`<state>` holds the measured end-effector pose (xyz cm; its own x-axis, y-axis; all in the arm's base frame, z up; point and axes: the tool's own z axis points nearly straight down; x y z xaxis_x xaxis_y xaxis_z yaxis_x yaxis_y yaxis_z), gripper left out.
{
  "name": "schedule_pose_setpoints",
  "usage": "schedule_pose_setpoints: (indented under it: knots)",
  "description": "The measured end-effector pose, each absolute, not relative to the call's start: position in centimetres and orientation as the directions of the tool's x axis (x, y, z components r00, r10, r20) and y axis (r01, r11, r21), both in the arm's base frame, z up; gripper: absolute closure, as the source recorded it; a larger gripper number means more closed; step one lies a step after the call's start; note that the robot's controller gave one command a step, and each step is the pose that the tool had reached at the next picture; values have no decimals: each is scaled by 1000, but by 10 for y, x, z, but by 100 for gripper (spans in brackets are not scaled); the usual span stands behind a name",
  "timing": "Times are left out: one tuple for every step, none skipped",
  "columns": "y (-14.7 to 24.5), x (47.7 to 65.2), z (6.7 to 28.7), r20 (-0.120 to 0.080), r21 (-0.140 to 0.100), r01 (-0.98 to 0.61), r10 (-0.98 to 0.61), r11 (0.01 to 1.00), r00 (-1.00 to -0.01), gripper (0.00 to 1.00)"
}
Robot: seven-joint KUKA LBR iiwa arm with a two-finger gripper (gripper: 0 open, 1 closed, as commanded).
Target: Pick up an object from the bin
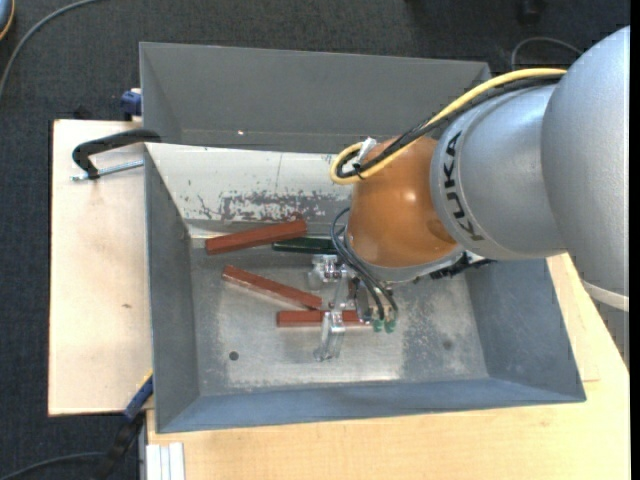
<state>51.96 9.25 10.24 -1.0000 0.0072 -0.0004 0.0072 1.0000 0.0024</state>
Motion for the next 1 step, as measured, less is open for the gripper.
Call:
schedule_pose_setpoints:
  knots:
    - [90, 515, 101, 0, 2, 35, 35, 999, -999, 0]
